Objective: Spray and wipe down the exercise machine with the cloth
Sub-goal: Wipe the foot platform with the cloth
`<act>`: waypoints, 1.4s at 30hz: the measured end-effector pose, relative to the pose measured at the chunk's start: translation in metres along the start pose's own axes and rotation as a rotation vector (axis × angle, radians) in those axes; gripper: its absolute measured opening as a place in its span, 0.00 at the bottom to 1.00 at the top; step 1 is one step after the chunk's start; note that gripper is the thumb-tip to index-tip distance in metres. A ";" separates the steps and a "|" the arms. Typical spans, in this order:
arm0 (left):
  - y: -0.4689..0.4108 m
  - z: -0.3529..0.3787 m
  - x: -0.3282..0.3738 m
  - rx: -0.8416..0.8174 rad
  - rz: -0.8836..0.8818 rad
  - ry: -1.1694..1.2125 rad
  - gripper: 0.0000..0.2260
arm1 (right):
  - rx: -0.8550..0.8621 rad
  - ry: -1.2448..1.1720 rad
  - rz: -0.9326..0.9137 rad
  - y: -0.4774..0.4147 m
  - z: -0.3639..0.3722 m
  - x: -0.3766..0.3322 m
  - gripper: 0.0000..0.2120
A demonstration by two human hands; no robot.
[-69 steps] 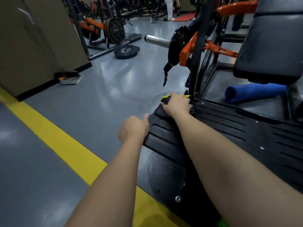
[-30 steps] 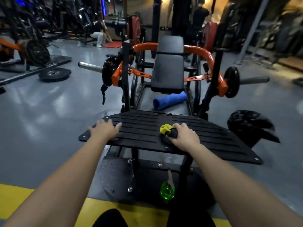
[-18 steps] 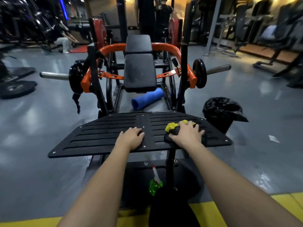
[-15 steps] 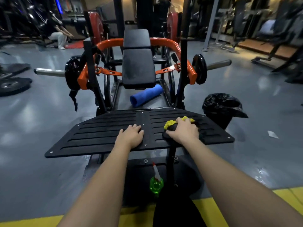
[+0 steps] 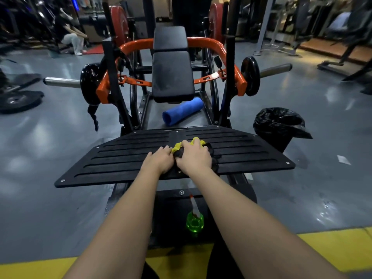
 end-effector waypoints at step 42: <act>0.000 -0.001 -0.005 0.023 -0.058 0.027 0.21 | 0.005 -0.060 0.040 -0.014 0.005 -0.004 0.23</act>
Point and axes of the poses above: each hand's wrist, its own y-axis away from the middle knuckle, its own z-axis out of the palm, x = y × z, the point moved 5 cm from there along -y, towards the middle knuckle, and after that the axes turned 5 degrees about -y, right-handed, at the moved point
